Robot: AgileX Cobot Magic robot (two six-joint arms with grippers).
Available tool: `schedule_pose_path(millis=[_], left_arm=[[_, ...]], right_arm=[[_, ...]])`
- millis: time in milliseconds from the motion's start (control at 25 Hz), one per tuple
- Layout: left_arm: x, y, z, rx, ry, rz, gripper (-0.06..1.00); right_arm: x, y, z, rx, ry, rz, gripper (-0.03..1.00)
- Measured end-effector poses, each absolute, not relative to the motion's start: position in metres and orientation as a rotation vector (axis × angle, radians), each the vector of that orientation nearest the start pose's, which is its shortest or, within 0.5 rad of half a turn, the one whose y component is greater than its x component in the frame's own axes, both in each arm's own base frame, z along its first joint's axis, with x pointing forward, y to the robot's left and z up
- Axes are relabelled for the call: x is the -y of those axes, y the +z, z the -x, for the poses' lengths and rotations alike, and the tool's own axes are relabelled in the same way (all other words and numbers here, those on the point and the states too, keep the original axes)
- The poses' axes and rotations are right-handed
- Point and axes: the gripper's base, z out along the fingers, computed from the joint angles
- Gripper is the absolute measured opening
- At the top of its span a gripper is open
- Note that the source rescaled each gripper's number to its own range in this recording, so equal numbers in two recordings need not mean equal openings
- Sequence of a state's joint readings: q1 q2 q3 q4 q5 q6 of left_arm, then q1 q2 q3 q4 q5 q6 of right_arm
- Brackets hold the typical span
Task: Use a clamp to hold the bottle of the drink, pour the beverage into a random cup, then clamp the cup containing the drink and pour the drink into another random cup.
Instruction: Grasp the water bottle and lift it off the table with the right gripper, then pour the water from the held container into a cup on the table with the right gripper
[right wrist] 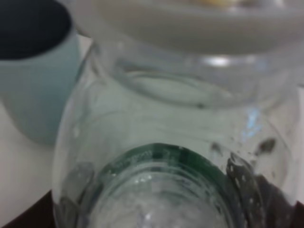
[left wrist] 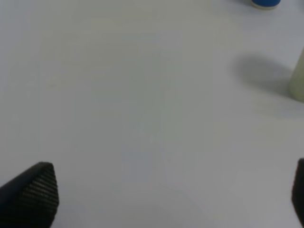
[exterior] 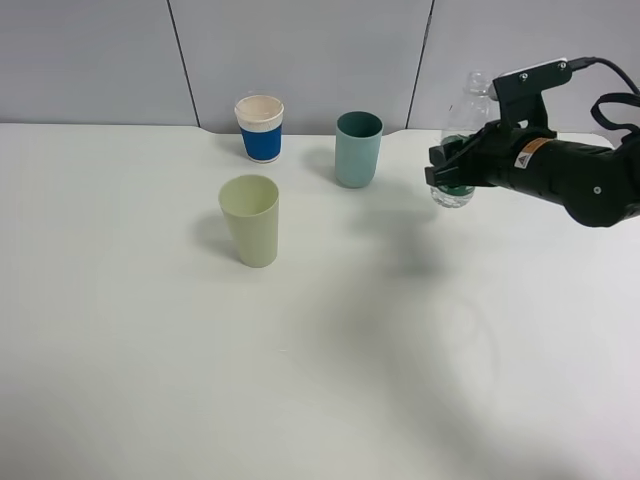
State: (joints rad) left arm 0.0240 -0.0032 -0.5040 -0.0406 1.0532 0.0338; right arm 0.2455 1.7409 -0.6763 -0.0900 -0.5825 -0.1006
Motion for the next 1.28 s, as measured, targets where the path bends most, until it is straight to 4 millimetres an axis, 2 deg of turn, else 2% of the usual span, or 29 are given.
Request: schedule_pose_path(millis=[240,400,640,1080,1280], left_arm=[[0.003,0.279,0.005,-2.029,-0.012,-0.012,1.00],[0.003,0.279,0.005,-2.029,-0.012,-0.012,1.00],[0.003,0.279,0.005,-2.029,-0.012,-0.012,1.00],[0.003,0.279,0.005,-2.029,-0.012,-0.012,1.00],[0.003,0.279,0.005,-2.029,-0.012,-0.012,1.00]], right_arm=[[-0.109,0.184,-0.306,-1.844,0.153,0.498,0.02],[-0.122,0.190,-0.301,-1.867,0.180,0.521,0.02],[-0.149,0.206,-0.307,-1.919,0.202,0.617,0.02],[-0.185,0.247,-0.320,-1.853,0.169,0.826,0.02],[-0.202,0.254,-0.325,-1.825,0.106,0.952,0.02]])
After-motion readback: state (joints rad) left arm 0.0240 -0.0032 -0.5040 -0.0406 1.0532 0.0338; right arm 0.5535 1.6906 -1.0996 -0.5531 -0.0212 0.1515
